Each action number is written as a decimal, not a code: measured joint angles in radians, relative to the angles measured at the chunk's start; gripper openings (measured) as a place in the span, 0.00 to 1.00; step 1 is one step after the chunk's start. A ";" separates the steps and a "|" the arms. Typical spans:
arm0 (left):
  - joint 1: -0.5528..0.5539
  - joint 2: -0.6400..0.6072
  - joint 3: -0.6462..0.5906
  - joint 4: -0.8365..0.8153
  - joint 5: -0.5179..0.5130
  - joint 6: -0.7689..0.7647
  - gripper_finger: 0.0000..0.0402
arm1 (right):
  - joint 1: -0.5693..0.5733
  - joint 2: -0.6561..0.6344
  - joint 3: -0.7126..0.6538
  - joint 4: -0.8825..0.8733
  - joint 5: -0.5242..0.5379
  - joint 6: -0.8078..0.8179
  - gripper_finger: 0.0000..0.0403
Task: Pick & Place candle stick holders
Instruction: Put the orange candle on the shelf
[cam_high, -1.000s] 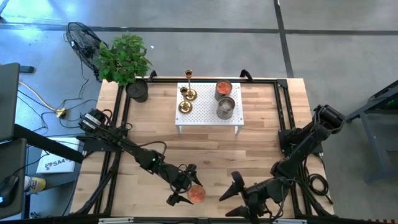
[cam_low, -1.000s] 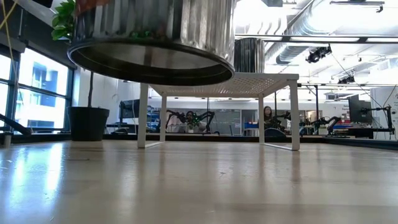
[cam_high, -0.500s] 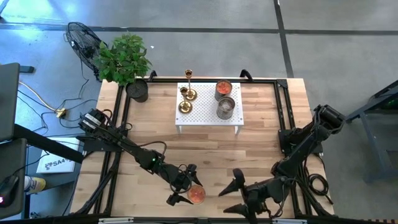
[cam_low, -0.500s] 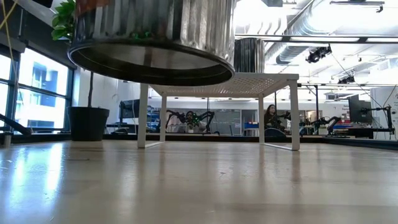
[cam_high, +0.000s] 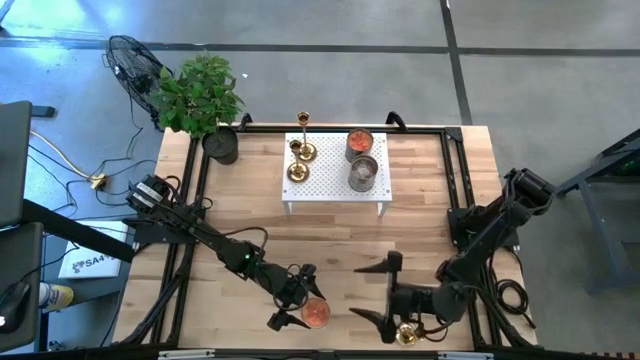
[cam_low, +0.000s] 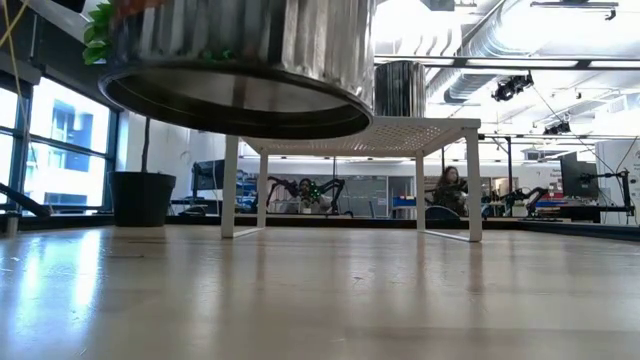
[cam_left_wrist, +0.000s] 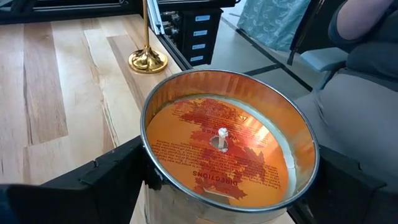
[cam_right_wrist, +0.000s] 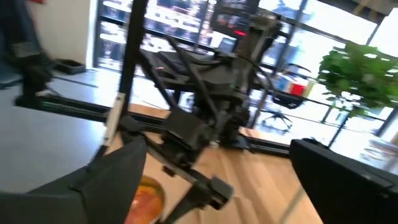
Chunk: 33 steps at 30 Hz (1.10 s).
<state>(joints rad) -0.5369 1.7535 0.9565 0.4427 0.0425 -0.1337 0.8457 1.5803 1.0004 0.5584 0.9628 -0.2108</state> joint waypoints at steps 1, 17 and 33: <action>0.000 0.000 0.000 -0.001 0.001 -0.002 0.87 | 0.003 0.000 0.000 0.000 0.017 -0.012 0.98; 0.000 0.000 0.000 0.027 -0.018 0.027 0.87 | 0.025 0.000 0.000 0.000 0.076 -0.078 0.99; 0.000 0.000 0.346 -0.388 -0.178 0.161 0.87 | 0.025 0.000 0.000 0.000 0.074 -0.078 0.99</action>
<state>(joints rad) -0.5365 1.7531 1.3030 0.0543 -0.1358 0.0269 0.8706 1.5803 1.0004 0.5588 1.0368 -0.2886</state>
